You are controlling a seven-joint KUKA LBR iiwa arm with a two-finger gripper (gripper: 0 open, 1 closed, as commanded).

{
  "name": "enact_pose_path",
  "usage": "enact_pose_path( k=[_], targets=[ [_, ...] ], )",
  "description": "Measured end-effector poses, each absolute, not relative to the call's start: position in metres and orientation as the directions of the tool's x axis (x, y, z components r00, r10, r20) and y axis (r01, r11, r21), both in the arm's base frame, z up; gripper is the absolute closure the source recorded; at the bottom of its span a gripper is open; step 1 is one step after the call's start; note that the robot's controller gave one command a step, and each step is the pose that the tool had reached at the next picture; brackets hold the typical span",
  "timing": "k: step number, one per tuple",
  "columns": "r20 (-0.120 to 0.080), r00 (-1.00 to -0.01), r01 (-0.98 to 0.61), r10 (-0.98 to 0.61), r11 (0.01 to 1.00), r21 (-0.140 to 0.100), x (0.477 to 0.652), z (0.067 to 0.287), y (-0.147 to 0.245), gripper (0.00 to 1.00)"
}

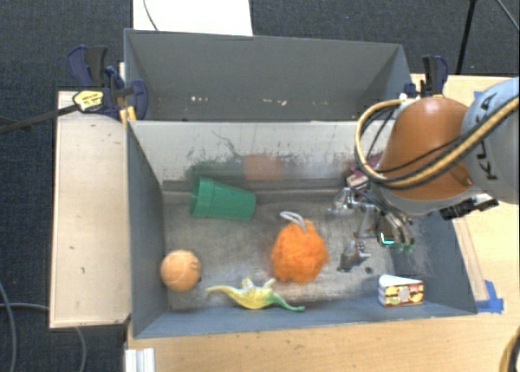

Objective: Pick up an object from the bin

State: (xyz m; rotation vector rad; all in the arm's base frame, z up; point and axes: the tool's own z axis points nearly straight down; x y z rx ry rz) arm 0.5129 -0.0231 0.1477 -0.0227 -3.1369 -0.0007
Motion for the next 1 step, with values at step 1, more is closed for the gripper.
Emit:
enact_pose_path(
  k=[1],
  targets=[
    [-0.003, -1.000, 0.014, 0.014, 1.000, 0.000, 0.5148, 0.1509, -0.0231, 0.00]
  ],
)
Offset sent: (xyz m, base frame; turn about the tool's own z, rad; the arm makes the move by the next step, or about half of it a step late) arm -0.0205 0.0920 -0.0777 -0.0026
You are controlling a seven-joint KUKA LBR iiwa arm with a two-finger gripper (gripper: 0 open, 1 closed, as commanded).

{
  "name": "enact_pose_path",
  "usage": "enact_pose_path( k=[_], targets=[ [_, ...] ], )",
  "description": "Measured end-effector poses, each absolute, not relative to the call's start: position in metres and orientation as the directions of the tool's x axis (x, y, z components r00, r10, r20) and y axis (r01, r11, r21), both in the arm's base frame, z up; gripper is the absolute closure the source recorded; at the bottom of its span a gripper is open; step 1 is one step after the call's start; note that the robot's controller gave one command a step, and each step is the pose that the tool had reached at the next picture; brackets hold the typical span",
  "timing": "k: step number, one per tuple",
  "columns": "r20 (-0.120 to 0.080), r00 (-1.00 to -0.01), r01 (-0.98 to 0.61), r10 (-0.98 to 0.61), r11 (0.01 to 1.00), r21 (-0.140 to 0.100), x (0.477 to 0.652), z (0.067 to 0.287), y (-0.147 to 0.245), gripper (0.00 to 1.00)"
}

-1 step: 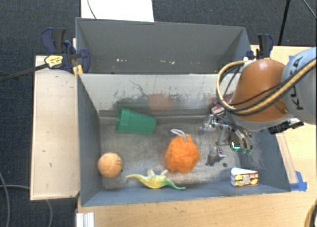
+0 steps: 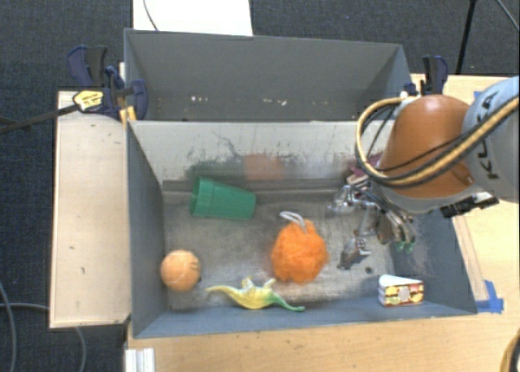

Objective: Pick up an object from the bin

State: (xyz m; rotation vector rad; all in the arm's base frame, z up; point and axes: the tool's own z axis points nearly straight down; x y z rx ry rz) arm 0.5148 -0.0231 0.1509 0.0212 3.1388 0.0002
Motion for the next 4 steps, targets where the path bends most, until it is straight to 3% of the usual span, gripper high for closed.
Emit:
enact_pose_path(
  k=[1, 2, 3, 4],
  targets=[
    [-0.007, -1.000, 0.016, 0.016, 1.000, 0.001, 0.497, 0.083, 0.054, 0.00],
    [-0.001, -0.985, -0.174, -0.174, 0.985, -0.001, 0.498, 0.108, 0.132, 0.00],
    [-0.006, -0.986, -0.168, -0.168, 0.986, 0.003, 0.499, 0.135, 0.187, 0.00],
    [-0.001, -0.946, -0.325, -0.325, 0.946, -0.002, 0.501, 0.088, 0.205, 0.00]
  ],
)
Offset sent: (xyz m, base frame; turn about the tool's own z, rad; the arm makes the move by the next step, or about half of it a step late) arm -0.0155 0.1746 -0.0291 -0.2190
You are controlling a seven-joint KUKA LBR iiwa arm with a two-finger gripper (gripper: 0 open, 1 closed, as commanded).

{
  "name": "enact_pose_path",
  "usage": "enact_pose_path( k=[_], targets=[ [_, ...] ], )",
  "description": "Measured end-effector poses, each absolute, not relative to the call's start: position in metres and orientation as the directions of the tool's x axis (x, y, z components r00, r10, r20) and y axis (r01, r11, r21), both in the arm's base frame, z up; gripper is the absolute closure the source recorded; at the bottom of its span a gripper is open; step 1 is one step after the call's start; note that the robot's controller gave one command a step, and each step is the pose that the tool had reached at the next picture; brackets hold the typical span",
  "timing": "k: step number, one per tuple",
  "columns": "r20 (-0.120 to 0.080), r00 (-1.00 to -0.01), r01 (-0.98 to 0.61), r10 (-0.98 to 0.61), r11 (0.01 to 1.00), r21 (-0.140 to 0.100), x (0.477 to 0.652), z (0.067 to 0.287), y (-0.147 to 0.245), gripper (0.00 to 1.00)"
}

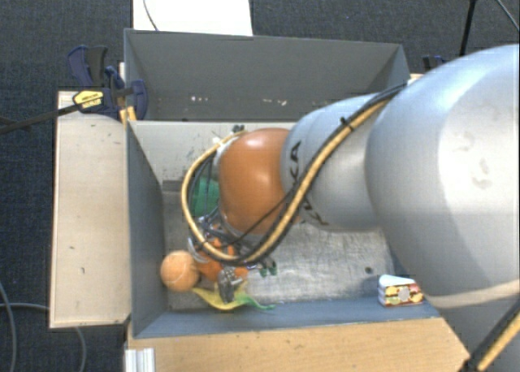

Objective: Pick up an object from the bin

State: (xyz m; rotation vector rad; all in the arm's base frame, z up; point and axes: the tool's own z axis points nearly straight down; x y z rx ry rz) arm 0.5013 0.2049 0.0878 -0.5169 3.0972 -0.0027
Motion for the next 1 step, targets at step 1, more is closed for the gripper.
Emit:
enact_pose_path(
  k=[1],
  targets=[
    [-0.005, -0.944, -0.331, -0.331, 0.944, 0.000, 0.5002, 0.0881, 0.2038, 1.00]
  ],
)
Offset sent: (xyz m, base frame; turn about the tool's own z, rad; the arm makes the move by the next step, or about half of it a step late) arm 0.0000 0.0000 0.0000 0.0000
